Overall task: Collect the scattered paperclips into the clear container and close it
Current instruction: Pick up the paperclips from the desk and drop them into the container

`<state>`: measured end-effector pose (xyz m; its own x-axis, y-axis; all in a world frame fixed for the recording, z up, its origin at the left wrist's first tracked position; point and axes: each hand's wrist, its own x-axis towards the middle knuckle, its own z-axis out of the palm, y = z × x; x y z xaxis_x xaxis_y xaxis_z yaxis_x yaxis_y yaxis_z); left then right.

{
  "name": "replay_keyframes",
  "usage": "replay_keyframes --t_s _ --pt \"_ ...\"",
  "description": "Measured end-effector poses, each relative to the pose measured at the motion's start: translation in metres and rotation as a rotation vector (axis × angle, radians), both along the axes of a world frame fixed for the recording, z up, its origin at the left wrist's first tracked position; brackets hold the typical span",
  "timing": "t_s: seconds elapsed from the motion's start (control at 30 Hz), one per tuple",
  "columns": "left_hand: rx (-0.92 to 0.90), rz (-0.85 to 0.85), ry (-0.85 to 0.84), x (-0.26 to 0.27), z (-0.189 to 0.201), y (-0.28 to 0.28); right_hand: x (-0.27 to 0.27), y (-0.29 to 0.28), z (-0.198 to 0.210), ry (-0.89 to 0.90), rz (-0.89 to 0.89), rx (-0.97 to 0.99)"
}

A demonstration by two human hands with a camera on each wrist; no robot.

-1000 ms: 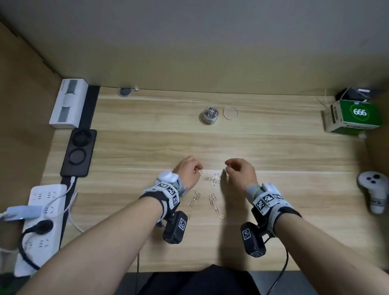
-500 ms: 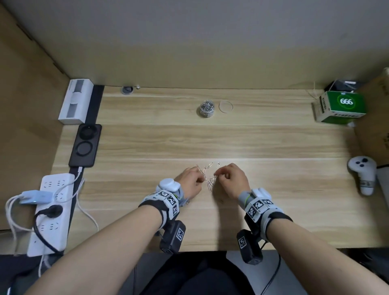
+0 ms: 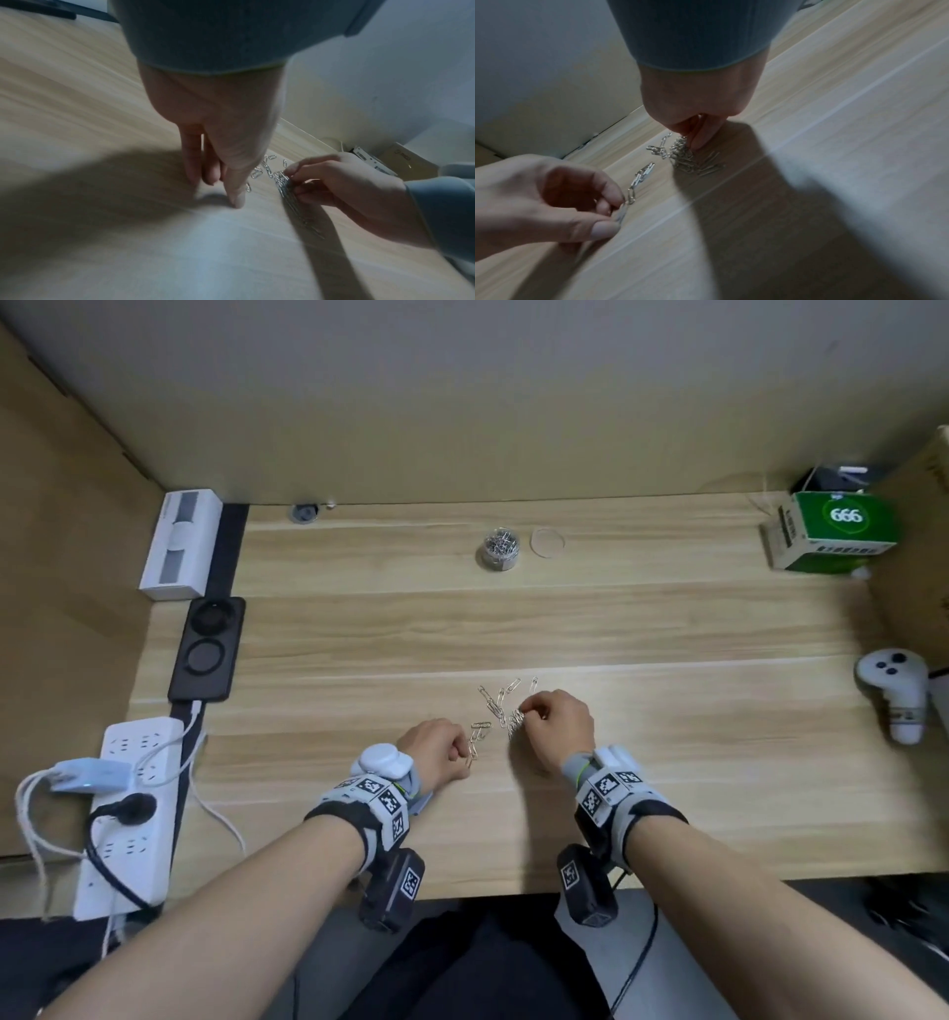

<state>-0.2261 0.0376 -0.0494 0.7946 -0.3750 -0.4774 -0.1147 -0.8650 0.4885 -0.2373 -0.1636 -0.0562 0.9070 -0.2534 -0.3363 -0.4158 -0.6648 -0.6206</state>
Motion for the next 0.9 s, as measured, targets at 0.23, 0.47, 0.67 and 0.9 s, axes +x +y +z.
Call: replay_keyframes --t_s 0.23,0.47,0.67,0.9 --pt "-0.053 0.019 -0.143 0.011 -0.004 -0.035 -0.020 -0.018 -0.008 -0.081 -0.038 0.179" --pt "-0.167 0.033 -0.168 0.024 -0.010 -0.061 -0.058 -0.051 -0.008 0.009 0.234 0.008" --pt "-0.315 0.094 -0.319 0.017 -0.018 -0.040 -0.031 -0.034 -0.015 -0.038 0.160 0.004" --pt "-0.355 0.142 -0.213 0.017 -0.012 -0.009 0.009 -0.015 -0.020 -0.097 0.102 0.055"
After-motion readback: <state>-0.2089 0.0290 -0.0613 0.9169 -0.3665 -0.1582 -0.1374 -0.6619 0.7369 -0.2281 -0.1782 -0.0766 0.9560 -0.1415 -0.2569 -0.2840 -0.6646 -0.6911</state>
